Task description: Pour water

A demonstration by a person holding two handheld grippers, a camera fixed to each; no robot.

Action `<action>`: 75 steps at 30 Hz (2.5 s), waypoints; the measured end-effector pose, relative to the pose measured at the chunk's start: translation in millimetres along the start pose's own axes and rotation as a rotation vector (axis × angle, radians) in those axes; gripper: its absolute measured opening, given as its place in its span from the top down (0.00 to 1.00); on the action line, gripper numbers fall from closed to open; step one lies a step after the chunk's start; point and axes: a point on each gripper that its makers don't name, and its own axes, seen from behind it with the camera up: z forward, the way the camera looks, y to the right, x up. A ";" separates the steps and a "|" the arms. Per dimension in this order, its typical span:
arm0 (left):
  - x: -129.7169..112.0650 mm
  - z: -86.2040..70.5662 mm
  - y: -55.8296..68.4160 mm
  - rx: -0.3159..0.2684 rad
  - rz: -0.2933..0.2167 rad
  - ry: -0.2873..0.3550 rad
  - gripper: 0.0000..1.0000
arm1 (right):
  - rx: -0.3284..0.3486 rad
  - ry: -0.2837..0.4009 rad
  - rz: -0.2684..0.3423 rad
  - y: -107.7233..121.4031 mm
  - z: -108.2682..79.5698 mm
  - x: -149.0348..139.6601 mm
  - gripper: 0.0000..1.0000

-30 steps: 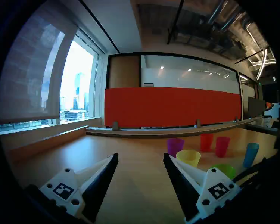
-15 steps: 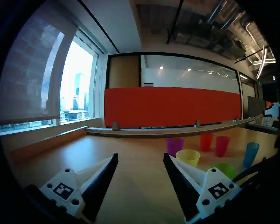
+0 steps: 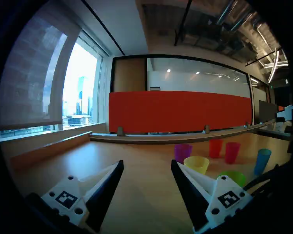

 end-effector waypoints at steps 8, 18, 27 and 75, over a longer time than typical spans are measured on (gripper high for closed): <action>-0.3 -0.1 1.3 -0.005 0.000 0.000 0.11 | 0.001 0.024 0.005 1.8 -2.7 1.6 0.00; -1.0 -0.1 1.7 -0.005 0.000 0.000 0.10 | -0.001 0.088 0.021 13.0 -12.8 9.2 0.00; -1.1 -0.2 1.0 -0.004 0.001 0.000 0.11 | -0.002 0.140 0.004 23.3 -9.6 4.5 0.00; -1.0 0.1 1.5 -0.004 0.001 0.000 0.10 | -0.015 0.112 0.089 33.5 27.8 -70.1 0.00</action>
